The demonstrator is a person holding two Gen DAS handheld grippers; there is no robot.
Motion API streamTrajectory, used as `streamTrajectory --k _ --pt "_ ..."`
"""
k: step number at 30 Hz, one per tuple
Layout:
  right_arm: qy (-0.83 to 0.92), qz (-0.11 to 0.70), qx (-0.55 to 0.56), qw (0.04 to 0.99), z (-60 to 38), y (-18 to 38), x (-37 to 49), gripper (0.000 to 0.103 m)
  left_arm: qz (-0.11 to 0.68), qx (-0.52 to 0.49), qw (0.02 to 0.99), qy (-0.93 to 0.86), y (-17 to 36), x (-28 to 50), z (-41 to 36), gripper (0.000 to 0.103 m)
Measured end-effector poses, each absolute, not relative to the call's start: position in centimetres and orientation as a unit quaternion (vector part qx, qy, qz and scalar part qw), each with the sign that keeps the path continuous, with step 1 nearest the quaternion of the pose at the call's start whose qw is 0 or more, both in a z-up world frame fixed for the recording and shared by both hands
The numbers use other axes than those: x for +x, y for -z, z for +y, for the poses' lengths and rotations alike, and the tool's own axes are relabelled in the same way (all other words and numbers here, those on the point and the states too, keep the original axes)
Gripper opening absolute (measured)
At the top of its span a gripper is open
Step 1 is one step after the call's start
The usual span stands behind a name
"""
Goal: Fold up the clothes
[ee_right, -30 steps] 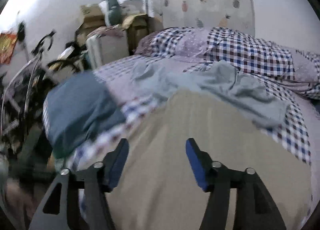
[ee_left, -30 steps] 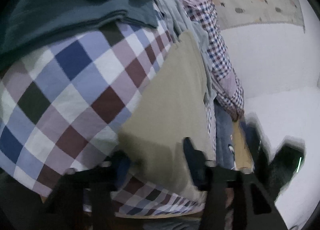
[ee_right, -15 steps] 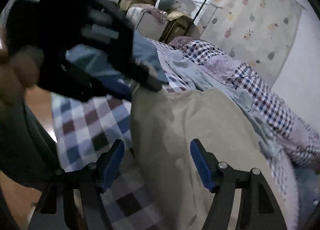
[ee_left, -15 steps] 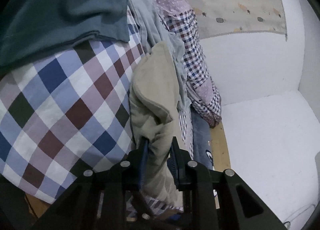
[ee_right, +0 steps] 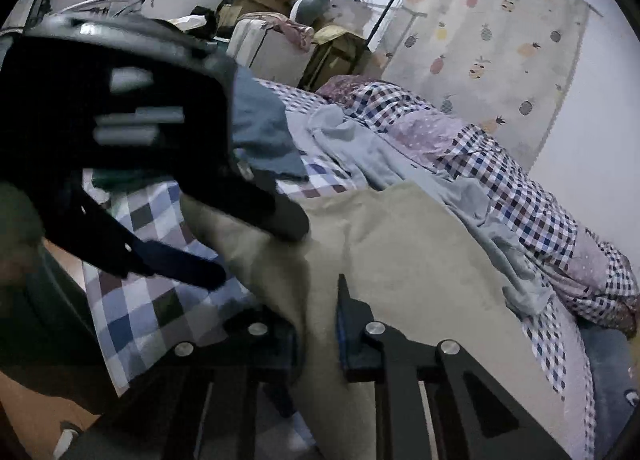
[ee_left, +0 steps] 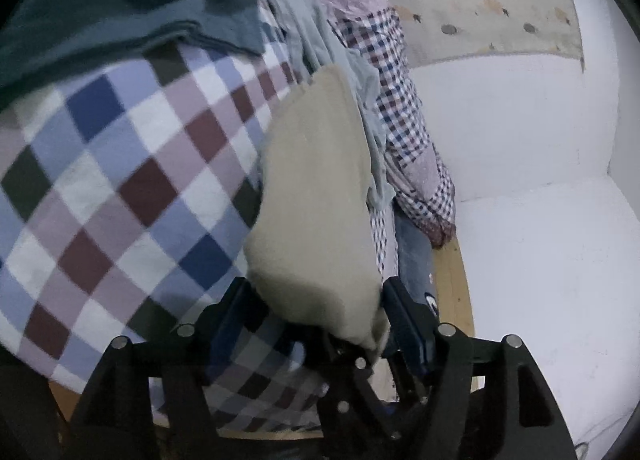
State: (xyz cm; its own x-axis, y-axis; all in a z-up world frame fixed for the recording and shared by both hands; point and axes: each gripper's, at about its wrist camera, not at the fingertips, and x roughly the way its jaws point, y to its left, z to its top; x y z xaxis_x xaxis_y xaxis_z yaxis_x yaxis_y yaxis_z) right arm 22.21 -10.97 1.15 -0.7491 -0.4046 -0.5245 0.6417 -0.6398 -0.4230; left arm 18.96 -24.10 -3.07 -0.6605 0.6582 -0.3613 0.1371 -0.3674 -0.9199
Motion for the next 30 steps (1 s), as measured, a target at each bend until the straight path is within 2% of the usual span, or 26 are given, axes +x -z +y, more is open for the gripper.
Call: streamTrajectory --k 10,11,12,15,21,23,30 --pt "0.884 0.317 0.188 0.287 -11.1 -0.9 22.8 0.015 -0.548 -0.347 0.191 -0.737 2.8 16.6 -22.6 0.07" --pt "0.884 0.319 0.186 0.285 -11.1 -0.8 22.9 0.015 -0.546 -0.351 0.189 -0.737 2.9 16.4 -22.6 0.059" --pt "0.884 0.321 0.185 0.284 -11.1 -0.8 22.9 0.015 -0.544 -0.354 0.187 -0.737 2.9 16.2 -22.5 0.04" --pt "0.884 0.327 0.181 0.279 -11.1 -0.6 23.1 0.017 -0.543 -0.358 0.187 -0.736 2.9 15.6 -22.7 0.017" --pt "0.886 0.345 0.168 0.259 -10.7 -0.2 24.0 0.029 -0.523 -0.345 0.196 -0.754 1.5 15.8 -22.4 0.011" --pt "0.889 0.362 0.164 0.228 -9.5 0.3 24.4 0.043 -0.526 -0.335 0.206 -0.755 1.0 16.0 -22.7 0.011" --pt "0.893 0.387 0.197 0.115 -2.6 1.4 23.1 0.044 -0.538 -0.314 0.227 -0.749 -0.6 15.5 -22.9 0.01"
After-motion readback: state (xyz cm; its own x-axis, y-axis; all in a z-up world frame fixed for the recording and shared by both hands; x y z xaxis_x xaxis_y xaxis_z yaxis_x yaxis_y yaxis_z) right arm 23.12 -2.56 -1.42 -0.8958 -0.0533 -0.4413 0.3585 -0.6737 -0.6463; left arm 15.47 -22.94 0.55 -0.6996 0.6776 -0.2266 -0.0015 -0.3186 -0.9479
